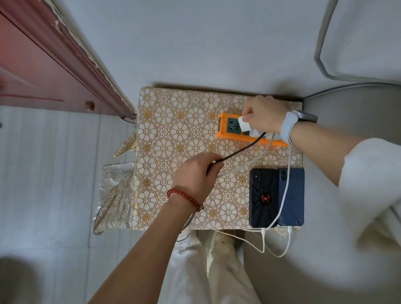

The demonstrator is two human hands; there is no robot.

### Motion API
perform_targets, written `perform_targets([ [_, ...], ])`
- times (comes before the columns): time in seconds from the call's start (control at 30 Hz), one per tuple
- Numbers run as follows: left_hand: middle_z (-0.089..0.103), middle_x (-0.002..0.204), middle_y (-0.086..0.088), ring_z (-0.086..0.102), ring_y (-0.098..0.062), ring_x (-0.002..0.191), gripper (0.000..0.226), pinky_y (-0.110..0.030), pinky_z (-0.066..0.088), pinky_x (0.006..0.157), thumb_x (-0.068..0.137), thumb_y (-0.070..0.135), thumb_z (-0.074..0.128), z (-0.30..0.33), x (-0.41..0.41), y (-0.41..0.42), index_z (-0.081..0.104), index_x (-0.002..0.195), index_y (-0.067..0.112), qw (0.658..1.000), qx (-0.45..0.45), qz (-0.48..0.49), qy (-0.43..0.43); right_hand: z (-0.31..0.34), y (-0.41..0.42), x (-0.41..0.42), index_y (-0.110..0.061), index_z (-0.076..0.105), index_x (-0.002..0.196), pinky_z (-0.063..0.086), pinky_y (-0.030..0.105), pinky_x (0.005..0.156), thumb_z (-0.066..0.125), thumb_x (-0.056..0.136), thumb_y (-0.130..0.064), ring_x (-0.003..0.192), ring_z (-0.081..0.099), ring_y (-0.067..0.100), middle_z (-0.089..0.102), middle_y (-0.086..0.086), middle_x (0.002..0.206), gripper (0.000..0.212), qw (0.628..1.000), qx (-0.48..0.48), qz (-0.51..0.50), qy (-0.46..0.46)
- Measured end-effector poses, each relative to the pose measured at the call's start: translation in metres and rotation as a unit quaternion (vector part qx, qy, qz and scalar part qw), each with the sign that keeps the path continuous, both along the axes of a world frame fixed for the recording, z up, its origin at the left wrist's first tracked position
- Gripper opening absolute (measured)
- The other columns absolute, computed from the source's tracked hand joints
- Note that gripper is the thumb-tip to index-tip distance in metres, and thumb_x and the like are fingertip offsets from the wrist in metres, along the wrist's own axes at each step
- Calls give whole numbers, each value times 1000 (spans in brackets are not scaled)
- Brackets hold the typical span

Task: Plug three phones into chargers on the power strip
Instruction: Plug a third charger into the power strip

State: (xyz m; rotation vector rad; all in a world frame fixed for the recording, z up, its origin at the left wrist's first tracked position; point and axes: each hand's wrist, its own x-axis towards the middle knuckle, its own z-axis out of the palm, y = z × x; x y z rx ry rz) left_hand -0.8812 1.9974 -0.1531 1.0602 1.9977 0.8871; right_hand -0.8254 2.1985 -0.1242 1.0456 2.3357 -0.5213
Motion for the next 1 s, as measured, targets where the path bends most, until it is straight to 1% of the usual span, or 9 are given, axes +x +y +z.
perform_targets([
  [0.13, 70, 91, -6, 62, -23, 82, 18, -32, 51, 72, 87, 22, 56, -1, -1, 1, 66, 99, 12, 1000, 1, 3, -1, 0, 1, 2, -7, 69, 96, 42, 30, 65, 50, 89, -15, 91, 60, 29, 68, 10, 106, 22, 999, -20, -34, 8],
  [0.2, 70, 91, -6, 62, -22, 82, 18, -33, 52, 72, 87, 21, 56, -2, -1, 1, 66, 98, 12, 1000, -2, 11, -4, -1, -1, 2, -7, 70, 95, 38, 27, 56, 50, 90, -15, 89, 61, 29, 69, 11, 104, 22, 999, -14, -45, 13],
  [0.23, 70, 91, -6, 62, -22, 82, 18, -34, 52, 73, 87, 21, 56, -2, -2, 1, 66, 98, 12, 1000, -4, 15, -5, -1, -2, 0, -7, 70, 95, 38, 26, 56, 50, 90, -15, 88, 62, 29, 69, 12, 102, 23, 999, -7, -47, 12],
  [0.3, 70, 91, -6, 63, -23, 82, 17, -37, 53, 74, 87, 21, 55, -2, -2, 0, 66, 98, 13, 1000, -7, 20, -5, -1, -2, -3, -6, 70, 95, 45, 30, 64, 51, 90, -16, 89, 63, 31, 69, 14, 102, 23, 999, 3, -52, -2],
  [0.4, 70, 90, -7, 63, -24, 80, 17, -38, 53, 72, 87, 21, 56, -2, -3, -1, 66, 98, 13, 999, -11, 33, -8, 0, 2, -7, -2, 68, 94, 48, 35, 73, 53, 89, -19, 91, 62, 34, 68, 17, 103, 23, 997, 1, -70, -24],
  [0.63, 70, 87, -6, 63, -23, 78, 16, -32, 52, 70, 87, 19, 56, -2, -8, -3, 67, 96, 11, 999, -14, 43, -3, 1, 4, -13, 0, 68, 88, 54, 40, 78, 57, 87, -17, 87, 64, 33, 69, 15, 100, 21, 997, -14, -64, -44],
  [0.7, 70, 88, -6, 63, -23, 78, 16, -33, 53, 70, 87, 19, 56, -2, -7, -3, 67, 96, 12, 999, -15, 44, -1, 1, 5, -13, 0, 68, 89, 53, 41, 79, 56, 86, -16, 88, 64, 34, 69, 15, 99, 20, 997, -21, -62, -46],
  [0.8, 70, 88, -6, 64, -23, 78, 16, -34, 54, 70, 86, 19, 57, -1, -6, -4, 67, 96, 12, 999, -11, 53, -1, 2, 6, -15, 2, 68, 94, 53, 41, 82, 57, 86, -16, 93, 63, 33, 69, 16, 102, 22, 996, -34, -60, -48],
  [1.0, 70, 85, -7, 63, -24, 75, 15, -36, 53, 68, 85, 19, 58, -3, -7, -5, 67, 94, 11, 998, -7, 62, -6, 1, 3, -12, 3, 68, 95, 52, 47, 88, 56, 86, -13, 95, 63, 33, 69, 19, 102, 22, 996, -47, -68, -41],
])
